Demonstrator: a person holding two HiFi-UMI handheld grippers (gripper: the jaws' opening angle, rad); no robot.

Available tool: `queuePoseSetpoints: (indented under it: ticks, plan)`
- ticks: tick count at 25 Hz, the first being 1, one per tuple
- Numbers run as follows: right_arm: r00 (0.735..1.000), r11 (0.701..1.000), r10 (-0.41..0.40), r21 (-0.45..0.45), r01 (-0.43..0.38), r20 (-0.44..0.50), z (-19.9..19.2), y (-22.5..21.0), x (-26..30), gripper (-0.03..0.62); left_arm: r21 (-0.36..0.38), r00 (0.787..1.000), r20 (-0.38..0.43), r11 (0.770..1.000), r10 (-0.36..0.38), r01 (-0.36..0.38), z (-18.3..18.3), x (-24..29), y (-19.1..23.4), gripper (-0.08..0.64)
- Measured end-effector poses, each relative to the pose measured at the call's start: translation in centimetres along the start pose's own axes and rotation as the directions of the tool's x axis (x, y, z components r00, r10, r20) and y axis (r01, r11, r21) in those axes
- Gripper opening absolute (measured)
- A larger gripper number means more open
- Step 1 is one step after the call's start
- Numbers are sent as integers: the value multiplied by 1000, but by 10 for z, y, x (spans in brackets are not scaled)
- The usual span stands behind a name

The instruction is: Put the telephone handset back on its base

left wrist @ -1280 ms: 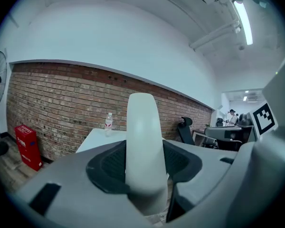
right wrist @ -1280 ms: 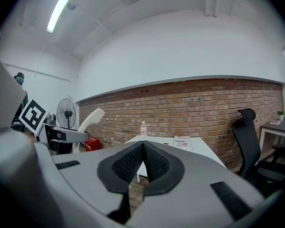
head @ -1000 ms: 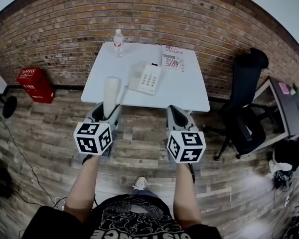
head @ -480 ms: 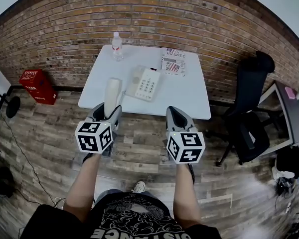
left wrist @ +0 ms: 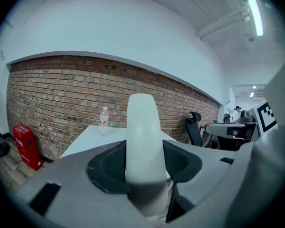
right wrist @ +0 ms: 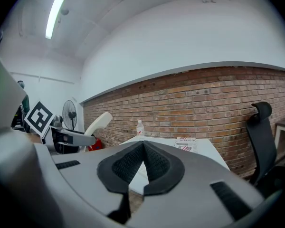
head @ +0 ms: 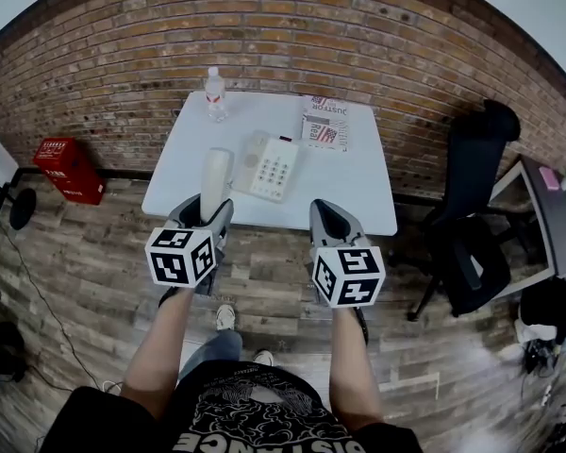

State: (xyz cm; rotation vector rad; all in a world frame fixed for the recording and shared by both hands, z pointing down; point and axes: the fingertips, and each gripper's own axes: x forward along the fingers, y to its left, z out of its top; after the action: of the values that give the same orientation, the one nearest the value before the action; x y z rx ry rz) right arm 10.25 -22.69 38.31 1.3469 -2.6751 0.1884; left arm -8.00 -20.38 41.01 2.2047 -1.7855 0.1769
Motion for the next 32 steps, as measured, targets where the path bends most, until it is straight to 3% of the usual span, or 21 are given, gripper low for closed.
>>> queuePoseSetpoints:
  ticks: [17, 24, 32]
  plan:
    - [998, 1000, -28, -5, 27, -52, 4, -23, 115, 1, -29, 989, -116, 996, -92, 89, -2, 137, 47, 215]
    - [995, 998, -64, 0, 64, -79, 5, -35, 152, 0, -38, 972, -188, 990, -142, 137, -6, 188, 59, 215]
    - [990, 996, -92, 11, 94, -103, -1, -42, 180, 0, -108, 940, -277, 979, -198, 174, -26, 230, 70, 215]
